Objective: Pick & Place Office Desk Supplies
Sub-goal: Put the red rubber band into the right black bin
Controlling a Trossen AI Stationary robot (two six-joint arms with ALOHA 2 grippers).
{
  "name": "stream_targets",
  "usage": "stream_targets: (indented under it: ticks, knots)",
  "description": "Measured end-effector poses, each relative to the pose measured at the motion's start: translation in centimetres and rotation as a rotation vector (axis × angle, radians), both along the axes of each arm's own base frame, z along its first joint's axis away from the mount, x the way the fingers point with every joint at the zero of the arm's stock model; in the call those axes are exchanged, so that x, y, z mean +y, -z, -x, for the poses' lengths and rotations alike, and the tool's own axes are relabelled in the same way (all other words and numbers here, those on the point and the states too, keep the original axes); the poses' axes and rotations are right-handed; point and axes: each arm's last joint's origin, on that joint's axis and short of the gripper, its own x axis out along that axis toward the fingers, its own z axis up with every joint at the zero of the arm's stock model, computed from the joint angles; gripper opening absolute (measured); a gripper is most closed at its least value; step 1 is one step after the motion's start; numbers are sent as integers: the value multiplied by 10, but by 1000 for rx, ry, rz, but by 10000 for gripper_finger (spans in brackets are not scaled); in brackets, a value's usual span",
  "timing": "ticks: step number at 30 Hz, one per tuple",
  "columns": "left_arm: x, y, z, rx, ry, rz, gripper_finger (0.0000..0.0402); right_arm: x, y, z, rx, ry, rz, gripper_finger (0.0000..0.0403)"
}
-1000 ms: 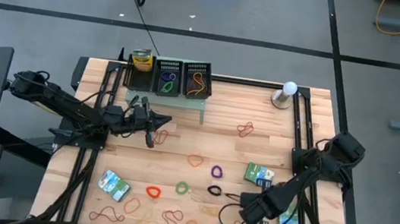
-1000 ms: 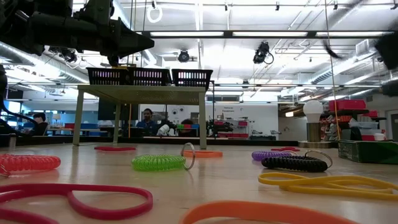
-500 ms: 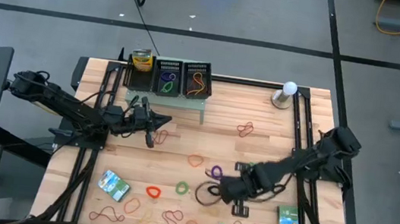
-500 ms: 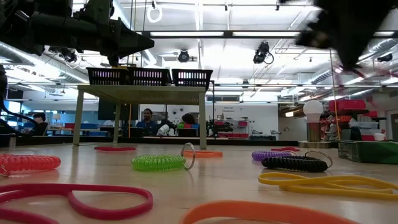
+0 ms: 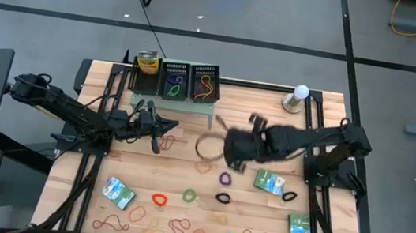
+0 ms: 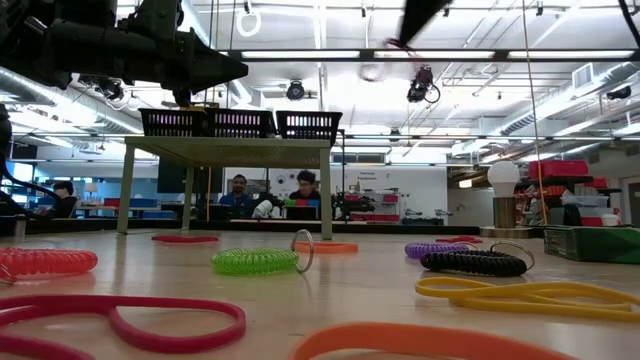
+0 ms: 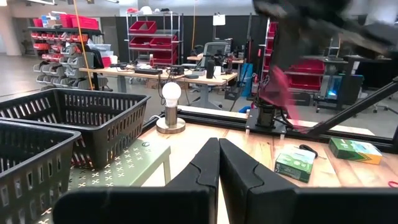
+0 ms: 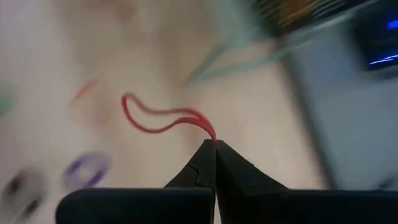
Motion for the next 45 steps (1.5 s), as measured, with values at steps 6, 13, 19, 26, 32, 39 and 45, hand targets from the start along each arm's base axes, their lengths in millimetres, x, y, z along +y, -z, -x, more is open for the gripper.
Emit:
stream_targets:
  ticks: [6, 13, 19, 26, 32, 39, 45]
  knots:
    - [0, 0, 0, 0, 0, 0, 9, -47, -22, -23, -203, 101, 231, 0]
    - [0, 0, 0, 0, 0, 0, 9, -104, -33, -51, -355, 143, 331, 0]
    - [0, 0, 0, 5, 0, -1, 9, -146, -19, -72, -412, 207, 337, 0]
    - [0, 1, 0, 10, 1, -2, 9, -178, 18, -102, -427, 204, 289, 0]
    - [0, 1, 0, 12, 1, -2, 9, -190, 46, -116, -398, 216, 266, 12]
    - [0, 2, 0, 17, 1, -2, 9, -189, 52, -122, -412, 202, 253, 60]
    - [0, 2, 0, 21, 1, -3, 9, -182, 44, -120, -421, 183, 255, 134]
